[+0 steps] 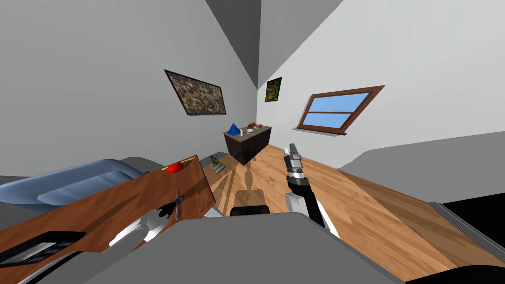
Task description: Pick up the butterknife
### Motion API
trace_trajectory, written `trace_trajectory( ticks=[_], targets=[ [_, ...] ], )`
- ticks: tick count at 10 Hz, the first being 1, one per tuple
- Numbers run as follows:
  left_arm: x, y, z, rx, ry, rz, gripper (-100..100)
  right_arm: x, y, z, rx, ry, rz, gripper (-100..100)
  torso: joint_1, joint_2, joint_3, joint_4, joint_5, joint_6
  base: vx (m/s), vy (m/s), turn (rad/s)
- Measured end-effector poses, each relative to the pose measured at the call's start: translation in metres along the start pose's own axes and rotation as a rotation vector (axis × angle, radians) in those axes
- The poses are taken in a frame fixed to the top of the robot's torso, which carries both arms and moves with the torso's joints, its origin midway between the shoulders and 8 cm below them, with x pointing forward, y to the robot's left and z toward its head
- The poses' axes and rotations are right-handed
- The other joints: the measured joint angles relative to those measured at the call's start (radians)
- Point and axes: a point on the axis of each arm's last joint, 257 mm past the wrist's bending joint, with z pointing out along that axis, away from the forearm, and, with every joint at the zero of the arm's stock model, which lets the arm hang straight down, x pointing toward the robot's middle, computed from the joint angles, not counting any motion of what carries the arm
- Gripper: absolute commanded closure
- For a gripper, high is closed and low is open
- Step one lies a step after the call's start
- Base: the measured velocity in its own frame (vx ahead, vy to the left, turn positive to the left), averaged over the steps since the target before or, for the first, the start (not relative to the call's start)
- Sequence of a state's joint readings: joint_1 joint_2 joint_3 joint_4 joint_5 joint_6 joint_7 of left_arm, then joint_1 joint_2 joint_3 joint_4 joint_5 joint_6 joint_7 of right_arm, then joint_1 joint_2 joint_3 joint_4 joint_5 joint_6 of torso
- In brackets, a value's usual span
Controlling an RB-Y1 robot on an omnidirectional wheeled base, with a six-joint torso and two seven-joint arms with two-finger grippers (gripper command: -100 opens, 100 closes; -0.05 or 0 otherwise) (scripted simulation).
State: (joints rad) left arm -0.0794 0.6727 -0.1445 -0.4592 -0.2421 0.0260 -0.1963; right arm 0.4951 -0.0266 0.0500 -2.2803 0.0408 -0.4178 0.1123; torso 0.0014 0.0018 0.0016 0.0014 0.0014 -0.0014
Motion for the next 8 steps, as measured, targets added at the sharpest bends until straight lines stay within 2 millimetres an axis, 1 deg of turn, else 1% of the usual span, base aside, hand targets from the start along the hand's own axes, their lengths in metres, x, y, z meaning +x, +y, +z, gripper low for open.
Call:
trace_trajectory(
  ticks=[1,2,5,7,8],
  targets=[
    [0.000,0.000,0.000,0.000,0.000,0.000,100,0.000,0.000,0.000,0.000,0.000,0.000,0,0.000,0.000,0.000,0.000,0.000,0.000,-0.002,-0.011,-0.010],
    [-0.001,-0.001,-0.001,0.003,-0.002,-0.002,100,0.000,0.000,0.000,0.000,0.000,0.000,0,-0.001,0.000,0.000,0.000,0.000,0.000,-0.002,-0.061,-0.069],
    [-0.008,0.021,-0.006,-0.002,-0.005,-0.014,100,0.000,0.000,0.000,0.000,0.000,0.000,0,-0.006,0.000,0.000,0.000,-0.002,0.000,-0.003,-0.075,-0.034],
    [-0.011,0.029,-0.008,-0.008,-0.003,-0.019,100,0.000,0.000,0.000,0.000,0.000,0.000,0,-0.004,0.000,0.000,0.000,-0.002,0.000,-0.001,-0.025,-0.005],
    [-0.011,0.029,-0.008,-0.006,-0.004,-0.019,0,0.000,0.000,0.000,0.000,0.000,0.000,0,-0.002,0.000,0.000,0.000,-0.001,0.000,0.000,0.000,0.000]
  ],
)
